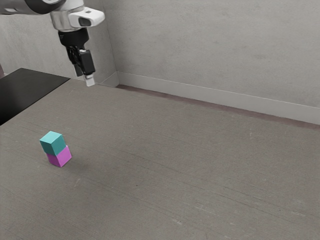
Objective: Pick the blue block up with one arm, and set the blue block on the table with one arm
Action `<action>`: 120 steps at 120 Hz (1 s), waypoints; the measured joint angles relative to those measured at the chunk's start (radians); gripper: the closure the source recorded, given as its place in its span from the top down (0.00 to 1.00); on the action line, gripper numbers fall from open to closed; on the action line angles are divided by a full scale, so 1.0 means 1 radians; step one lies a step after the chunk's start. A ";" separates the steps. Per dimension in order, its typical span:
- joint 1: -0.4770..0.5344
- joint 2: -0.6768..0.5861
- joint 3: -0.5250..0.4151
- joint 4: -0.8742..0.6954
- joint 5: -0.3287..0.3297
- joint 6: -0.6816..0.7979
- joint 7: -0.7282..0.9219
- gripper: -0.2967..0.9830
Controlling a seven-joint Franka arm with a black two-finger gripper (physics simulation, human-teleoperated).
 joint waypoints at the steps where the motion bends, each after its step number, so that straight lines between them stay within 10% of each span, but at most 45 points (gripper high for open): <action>1: 0.000 0.000 0.000 0.000 0.000 0.000 0.003 0.77; 59: 0.011 -0.099 -0.175 0.206 0.021 -0.163 0.072 0.77; 120: 0.367 -0.048 -0.226 -0.059 0.159 -0.186 -0.443 0.77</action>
